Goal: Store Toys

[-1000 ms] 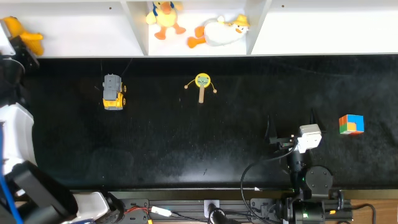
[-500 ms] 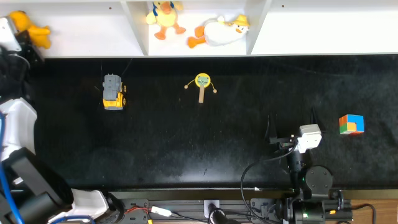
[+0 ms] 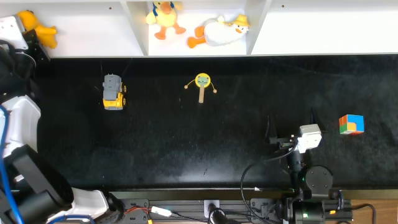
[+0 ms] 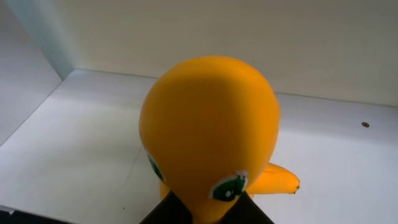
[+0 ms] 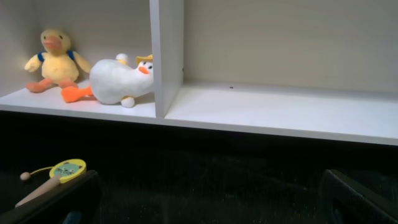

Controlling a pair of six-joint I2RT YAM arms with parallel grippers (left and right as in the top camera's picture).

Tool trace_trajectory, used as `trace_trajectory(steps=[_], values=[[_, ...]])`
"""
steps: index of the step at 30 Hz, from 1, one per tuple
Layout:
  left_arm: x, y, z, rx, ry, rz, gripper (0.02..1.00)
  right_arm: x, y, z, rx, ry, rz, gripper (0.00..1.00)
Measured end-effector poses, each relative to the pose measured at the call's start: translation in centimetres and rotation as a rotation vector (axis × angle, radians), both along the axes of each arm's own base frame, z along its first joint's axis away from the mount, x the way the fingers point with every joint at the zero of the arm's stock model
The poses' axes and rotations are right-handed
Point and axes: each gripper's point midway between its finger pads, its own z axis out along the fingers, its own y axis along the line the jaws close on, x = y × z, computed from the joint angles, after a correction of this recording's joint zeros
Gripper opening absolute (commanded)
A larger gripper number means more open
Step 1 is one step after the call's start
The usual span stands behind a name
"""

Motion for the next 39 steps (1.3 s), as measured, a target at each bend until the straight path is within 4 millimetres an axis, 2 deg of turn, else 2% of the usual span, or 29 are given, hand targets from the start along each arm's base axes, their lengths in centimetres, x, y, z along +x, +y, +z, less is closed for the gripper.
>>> trace_trajectory(steps=[6, 15, 16, 22, 25, 31, 39], values=[[0.5, 0.4, -1.7, -0.007, 0.018, 0.006, 0.034, 0.0, 0.0, 0.0, 0.000, 0.000, 0.000, 0.996], [0.6, 0.8, -1.6, 0.002, 0.015, 0.024, 0.045, 0.0, 0.0, 0.0, 0.000, 0.000, 0.001, 0.996], [0.6, 0.8, -1.7, 0.001, 0.017, 0.025, 0.084, 0.0, 0.0, 0.0, 0.000, 0.000, 0.001, 0.996], [0.5, 0.8, -1.9, -0.007, 0.026, 0.032, 0.481, 0.0, 0.0, 0.0, 0.000, 0.000, 0.000, 0.993], [0.4, 0.9, -2.0, -0.017, 0.027, 0.039, 0.584, 0.0, 0.0, 0.0, 0.001, 0.000, 0.001, 0.996], [0.4, 0.9, -2.0, -0.023, 0.028, 0.042, 0.715, 0.0, 0.0, 0.0, 0.000, 0.000, 0.001, 0.996], [0.4, 0.9, -2.0, -0.024, 0.029, 0.042, 0.985, 0.0, 0.0, 0.0, 0.000, 0.000, 0.000, 0.993]])
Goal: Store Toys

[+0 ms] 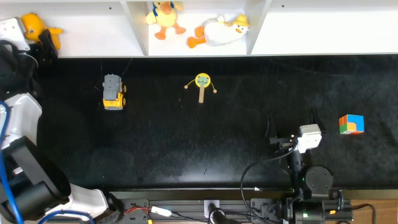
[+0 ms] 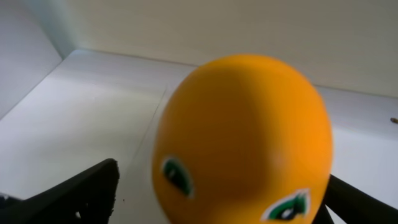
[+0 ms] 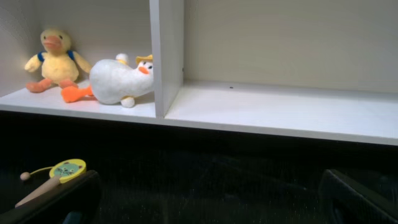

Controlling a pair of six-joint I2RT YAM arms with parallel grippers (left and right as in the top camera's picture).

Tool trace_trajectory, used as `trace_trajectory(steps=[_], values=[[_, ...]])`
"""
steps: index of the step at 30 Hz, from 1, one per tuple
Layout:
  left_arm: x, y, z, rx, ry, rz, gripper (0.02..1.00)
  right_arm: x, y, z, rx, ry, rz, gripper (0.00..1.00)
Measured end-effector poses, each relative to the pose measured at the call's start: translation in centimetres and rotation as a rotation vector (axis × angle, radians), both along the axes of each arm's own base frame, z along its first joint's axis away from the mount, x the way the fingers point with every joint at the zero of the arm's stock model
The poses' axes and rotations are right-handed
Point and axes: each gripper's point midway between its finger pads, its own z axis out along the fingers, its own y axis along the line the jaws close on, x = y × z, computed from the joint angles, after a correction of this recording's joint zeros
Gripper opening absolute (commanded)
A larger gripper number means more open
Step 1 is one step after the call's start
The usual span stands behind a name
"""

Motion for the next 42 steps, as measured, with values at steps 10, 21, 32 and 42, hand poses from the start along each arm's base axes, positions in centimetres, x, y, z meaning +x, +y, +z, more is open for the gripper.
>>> trace_trajectory(steps=[10, 21, 32, 42], values=[[-0.8, -0.4, -0.2, -0.017, 0.042, 0.001, 0.998, 0.0, 0.0, 0.0, 0.000, 0.000, 0.000, 0.996], [-5.7, -1.9, 4.9, 0.012, 0.085, 0.051, 0.996, 0.0, 0.0, 0.0, 0.000, 0.000, 0.000, 0.996], [-9.6, -6.7, 3.2, -0.103, 0.253, -0.045, 0.996, 0.0, 0.0, 0.0, 0.000, -0.001, 0.000, 0.993], [-10.1, -13.4, 0.4, -0.122, 0.411, -0.173, 0.998, 0.0, 0.0, 0.0, 0.000, 0.000, 0.000, 0.996]])
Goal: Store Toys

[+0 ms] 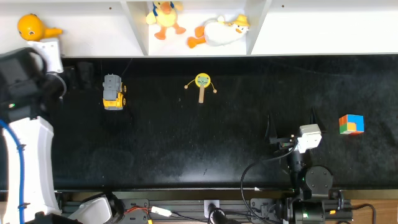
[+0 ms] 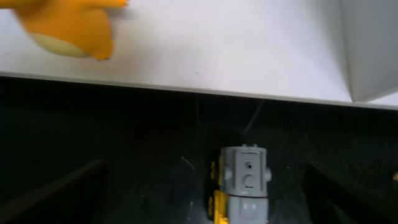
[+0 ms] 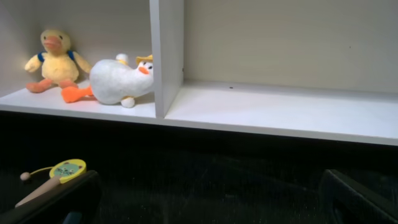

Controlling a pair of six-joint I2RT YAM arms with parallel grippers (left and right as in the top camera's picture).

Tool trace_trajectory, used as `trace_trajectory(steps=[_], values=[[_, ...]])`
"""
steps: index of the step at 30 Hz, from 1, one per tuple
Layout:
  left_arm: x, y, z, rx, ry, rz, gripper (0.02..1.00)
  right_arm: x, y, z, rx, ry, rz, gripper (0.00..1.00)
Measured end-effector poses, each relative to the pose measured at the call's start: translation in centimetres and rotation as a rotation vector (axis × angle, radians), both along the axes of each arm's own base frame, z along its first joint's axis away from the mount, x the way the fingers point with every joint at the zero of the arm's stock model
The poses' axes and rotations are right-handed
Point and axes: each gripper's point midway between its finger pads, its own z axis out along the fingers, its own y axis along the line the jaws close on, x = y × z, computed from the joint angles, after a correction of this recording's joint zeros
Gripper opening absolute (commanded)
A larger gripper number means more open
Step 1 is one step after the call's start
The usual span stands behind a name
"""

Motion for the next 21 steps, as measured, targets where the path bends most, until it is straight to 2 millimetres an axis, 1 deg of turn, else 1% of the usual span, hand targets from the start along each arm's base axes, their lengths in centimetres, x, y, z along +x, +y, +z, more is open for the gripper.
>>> trace_trajectory(steps=[3, 8, 11, 17, 21], values=[[0.1, -1.3, -0.8, 0.002, 0.018, -0.010, 0.996, 0.0, 0.0, 0.0, 0.000, 0.000, 0.000, 0.993], [-0.8, -3.0, -3.7, -0.031, 0.077, 0.001, 0.998, 0.0, 0.0, 0.0, 0.000, 0.000, 0.000, 0.993], [-0.9, -3.7, -5.0, -0.048, 0.084, 0.011, 0.998, 0.0, 0.0, 0.0, 0.000, 0.000, 0.000, 0.996], [-0.7, -3.6, -6.7, -0.057, 0.055, 0.045, 0.996, 0.0, 0.0, 0.0, 0.000, 0.000, 0.000, 0.993], [-0.7, -3.5, -8.2, -0.061, 0.061, 0.057, 0.998, 0.0, 0.0, 0.0, 0.000, 0.000, 0.000, 0.996]])
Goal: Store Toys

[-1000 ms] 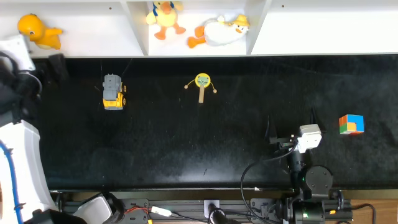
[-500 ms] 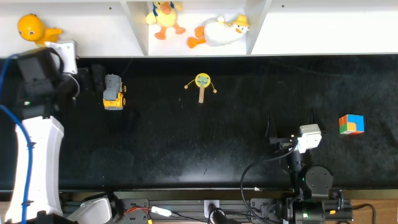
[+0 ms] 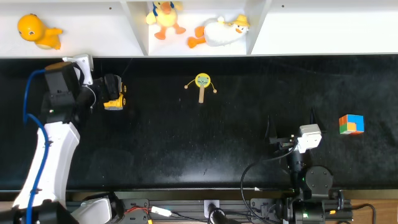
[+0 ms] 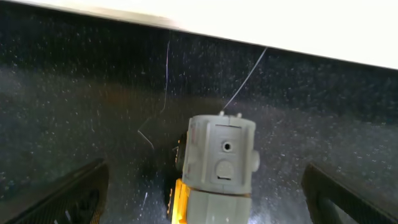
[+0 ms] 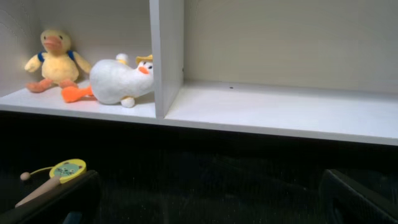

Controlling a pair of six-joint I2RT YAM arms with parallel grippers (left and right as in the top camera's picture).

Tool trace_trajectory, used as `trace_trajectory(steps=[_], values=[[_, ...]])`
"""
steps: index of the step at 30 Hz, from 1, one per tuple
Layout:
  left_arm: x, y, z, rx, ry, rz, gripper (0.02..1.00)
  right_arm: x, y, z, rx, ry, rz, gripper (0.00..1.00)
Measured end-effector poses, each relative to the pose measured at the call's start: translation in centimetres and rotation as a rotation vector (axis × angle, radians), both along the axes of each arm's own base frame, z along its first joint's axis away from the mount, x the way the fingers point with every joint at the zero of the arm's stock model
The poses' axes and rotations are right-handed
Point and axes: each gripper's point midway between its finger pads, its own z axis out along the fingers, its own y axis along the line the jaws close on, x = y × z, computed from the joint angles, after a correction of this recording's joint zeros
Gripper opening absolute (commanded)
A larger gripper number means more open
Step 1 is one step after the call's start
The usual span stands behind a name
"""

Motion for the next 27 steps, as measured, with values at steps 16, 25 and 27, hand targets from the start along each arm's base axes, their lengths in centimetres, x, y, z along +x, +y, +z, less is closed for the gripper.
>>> trace_trajectory(steps=[16, 25, 27], values=[[0.0, -2.2, -5.5, -0.030, 0.139, -0.054, 0.945, 0.0, 0.0, 0.0, 0.000, 0.000, 0.000, 0.993], [-0.4, -1.5, -5.8, 0.005, 0.161, -0.027, 0.787, 0.0, 0.0, 0.0, 0.000, 0.000, 0.000, 0.993], [-0.4, -1.4, -5.8, 0.014, 0.162, -0.025, 0.790, 0.0, 0.0, 0.0, 0.000, 0.000, 0.000, 0.993]])
